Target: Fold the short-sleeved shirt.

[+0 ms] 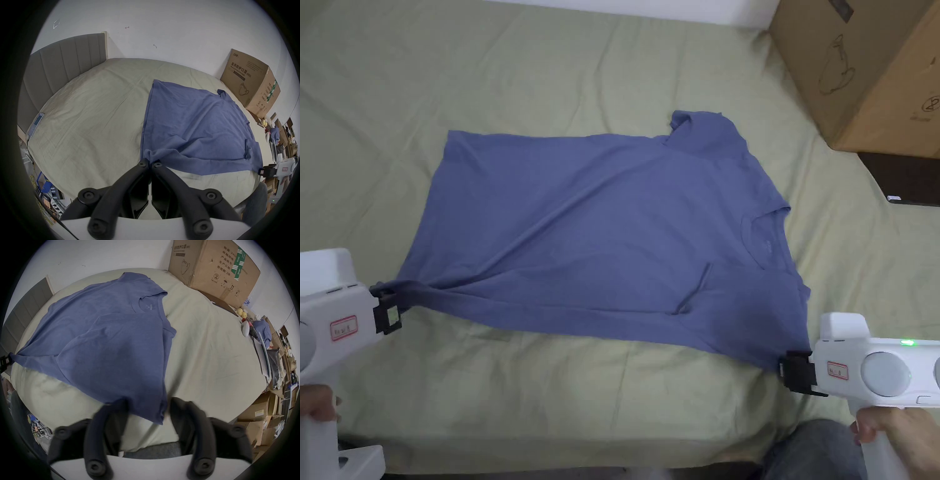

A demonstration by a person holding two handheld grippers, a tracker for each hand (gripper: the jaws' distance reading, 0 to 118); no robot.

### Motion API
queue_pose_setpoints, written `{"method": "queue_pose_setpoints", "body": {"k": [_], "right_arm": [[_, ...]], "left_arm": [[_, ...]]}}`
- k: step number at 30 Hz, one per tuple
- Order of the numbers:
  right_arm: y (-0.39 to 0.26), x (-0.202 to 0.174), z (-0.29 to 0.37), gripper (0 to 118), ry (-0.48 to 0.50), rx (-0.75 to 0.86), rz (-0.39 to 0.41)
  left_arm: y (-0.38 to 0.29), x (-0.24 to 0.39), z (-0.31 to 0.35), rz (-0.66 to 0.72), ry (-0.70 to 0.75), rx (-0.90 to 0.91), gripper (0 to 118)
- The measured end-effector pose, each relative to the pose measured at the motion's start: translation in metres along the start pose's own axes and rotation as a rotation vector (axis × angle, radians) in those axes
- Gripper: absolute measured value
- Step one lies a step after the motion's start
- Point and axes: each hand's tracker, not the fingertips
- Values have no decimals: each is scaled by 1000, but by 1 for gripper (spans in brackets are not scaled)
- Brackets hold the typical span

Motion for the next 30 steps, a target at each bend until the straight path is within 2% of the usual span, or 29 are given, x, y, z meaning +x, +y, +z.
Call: {"method": "queue_pose_setpoints", "body": {"k": [2,3,4,10,13,16,21,25,30], "right_arm": [[0,0,-2,12,10,1,4],[2,2,-2,5,42,20,-26],[3,3,4,5,46,40,-59],[33,21,49,5,114,45,-30],[63,32,72,5,167,81,-84],[100,41,73,5,174,99,-118],[172,43,43,5,86,111,-136],[221,35,7,5,36,88,-197],[263,20,-43,5,-21,43,-198]], "left_arm": [[0,1,-2,-1,4,-5,0],[0,1,-2,-1,7,-9,0],[0,1,-2,1,10,-10,0],[13,-3,2,28,-11,-30,0],[30,-8,3,72,-43,-27,0],[59,-12,-6,91,-58,-23,0],[118,-9,-42,153,-81,9,0],[159,7,-90,122,-46,-5,0],[181,21,-149,87,7,-64,0]]}}
